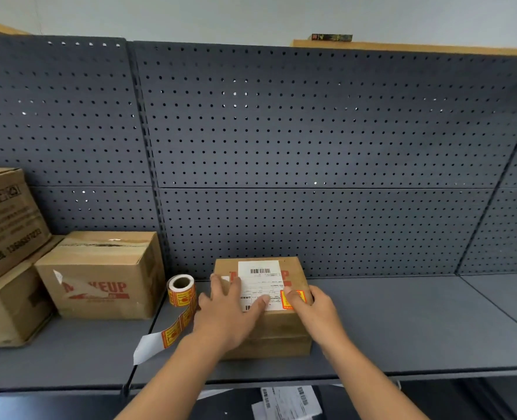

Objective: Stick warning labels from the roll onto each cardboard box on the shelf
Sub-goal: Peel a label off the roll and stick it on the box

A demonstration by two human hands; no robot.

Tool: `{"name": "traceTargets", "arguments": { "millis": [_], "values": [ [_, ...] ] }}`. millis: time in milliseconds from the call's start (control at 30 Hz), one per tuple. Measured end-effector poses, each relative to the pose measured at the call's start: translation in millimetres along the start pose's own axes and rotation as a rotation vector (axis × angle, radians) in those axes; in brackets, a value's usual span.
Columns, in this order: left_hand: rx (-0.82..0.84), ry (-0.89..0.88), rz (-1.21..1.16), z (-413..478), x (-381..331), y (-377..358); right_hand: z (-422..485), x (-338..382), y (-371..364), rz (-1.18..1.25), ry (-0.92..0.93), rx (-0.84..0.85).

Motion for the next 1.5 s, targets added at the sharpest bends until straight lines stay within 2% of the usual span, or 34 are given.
{"name": "traceTargets", "arguments": {
  "millis": [167, 467, 633, 733, 800, 967, 1067, 1167, 1233, 1333, 1400, 1500],
  "values": [
    [0.023, -0.030, 0.042, -7.3, -0.8, 2.7, -7.0, 0.8, 1.0, 0.136, -0.049, 0.006],
    [-0.030, -0.052, 0.059, -9.2, 2.1, 1.1, -11.2, 8.3, -6.6, 0.369, -0.289, -0.053],
    [-0.094, -0.024, -0.197, -7.2, 14.5, 3.4, -14.5, 10.8, 2.8, 0.325, -0.317, -0.015],
    [-0.162, 0.026, -0.385, -8.5, 24.4, 5.4, -23.9, 2.8, 10.3, 0.283, -0.257, 0.050],
    [-0.195, 0.044, -0.437, -9.3, 30.6, 5.5, -28.3, -10.3, 11.7, 0.243, -0.221, 0.092],
    [-0.188, 0.082, -0.475, -6.4, 32.4, 2.9, -28.0, -20.8, 10.6, 0.232, -0.261, 0.209],
    [-0.194, 0.082, -0.624, -10.1, 27.4, -0.1, -22.9, -2.7, 15.2, 0.173, -0.158, 0.135],
    [-0.143, 0.138, -0.870, -13.6, 24.2, -5.0, -19.0, 29.7, 24.7, 0.056, 0.022, 0.046],
    [-0.096, 0.200, -1.042, -17.0, 21.7, -9.5, -17.4, 52.9, 28.0, -0.125, 0.210, -0.024],
    [-0.022, 0.304, -1.221, -24.9, 14.1, -24.9, -18.6, 87.0, 20.6, -0.534, 0.482, -0.180],
    [0.045, 0.360, -1.271, -29.3, 11.1, -42.9, -22.7, 105.0, 6.2, -0.736, 0.652, -0.219],
    [0.034, 0.323, -1.172, -30.8, 13.5, -62.6, -27.3, 107.5, -23.5, -0.916, 0.773, -0.154]
  ]
}}
Point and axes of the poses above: each hand's wrist, its own z-axis towards the middle knuckle, its own y-axis out of the back of the hand, x = y × z, the point moved 2 cm from there along z, towards the middle knuckle, and after that the axes turned 11 degrees about -x, right-handed, at the moved point
